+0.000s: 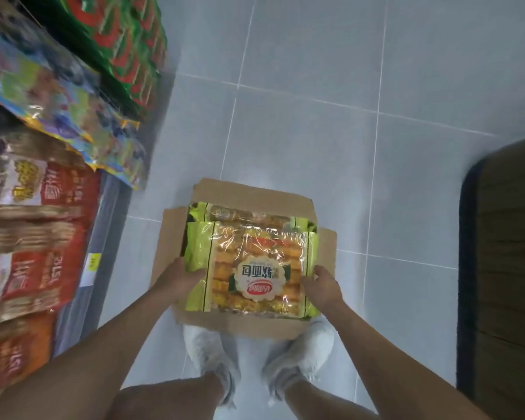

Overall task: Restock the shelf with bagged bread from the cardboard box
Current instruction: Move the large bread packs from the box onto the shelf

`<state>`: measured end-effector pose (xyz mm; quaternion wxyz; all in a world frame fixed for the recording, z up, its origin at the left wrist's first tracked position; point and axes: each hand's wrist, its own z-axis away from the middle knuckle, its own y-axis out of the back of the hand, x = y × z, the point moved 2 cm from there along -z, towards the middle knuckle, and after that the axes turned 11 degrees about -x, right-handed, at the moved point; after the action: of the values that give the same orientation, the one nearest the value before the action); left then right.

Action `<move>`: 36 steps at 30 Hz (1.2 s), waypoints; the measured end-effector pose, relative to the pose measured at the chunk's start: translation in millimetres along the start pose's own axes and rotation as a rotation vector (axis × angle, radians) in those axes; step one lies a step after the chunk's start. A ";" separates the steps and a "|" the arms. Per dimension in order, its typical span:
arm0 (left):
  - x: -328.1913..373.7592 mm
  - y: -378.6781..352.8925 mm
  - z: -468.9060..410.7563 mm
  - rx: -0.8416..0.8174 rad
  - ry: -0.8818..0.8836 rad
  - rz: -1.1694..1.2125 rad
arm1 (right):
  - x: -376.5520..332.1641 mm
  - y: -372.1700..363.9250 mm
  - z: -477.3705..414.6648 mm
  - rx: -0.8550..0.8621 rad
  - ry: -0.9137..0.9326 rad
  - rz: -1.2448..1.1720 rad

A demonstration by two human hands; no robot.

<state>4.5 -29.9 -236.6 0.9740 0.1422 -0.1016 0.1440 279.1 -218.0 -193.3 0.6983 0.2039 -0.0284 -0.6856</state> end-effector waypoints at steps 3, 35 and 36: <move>7.3 -2.4 -12.9 -0.009 0.022 0.083 | 14.0 -11.2 -32.3 0.042 -0.001 -0.043; 89.2 130.7 346.2 0.201 -0.376 0.497 | -125.4 97.1 317.6 0.339 0.396 -0.177; 94.3 138.6 368.2 0.221 -0.405 0.520 | -135.2 104.8 338.1 0.349 0.437 -0.173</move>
<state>-7.8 8.3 165.9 0.8436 0.2416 -0.3094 0.3664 262.4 -172.5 182.4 0.5810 0.4653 0.0226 -0.6674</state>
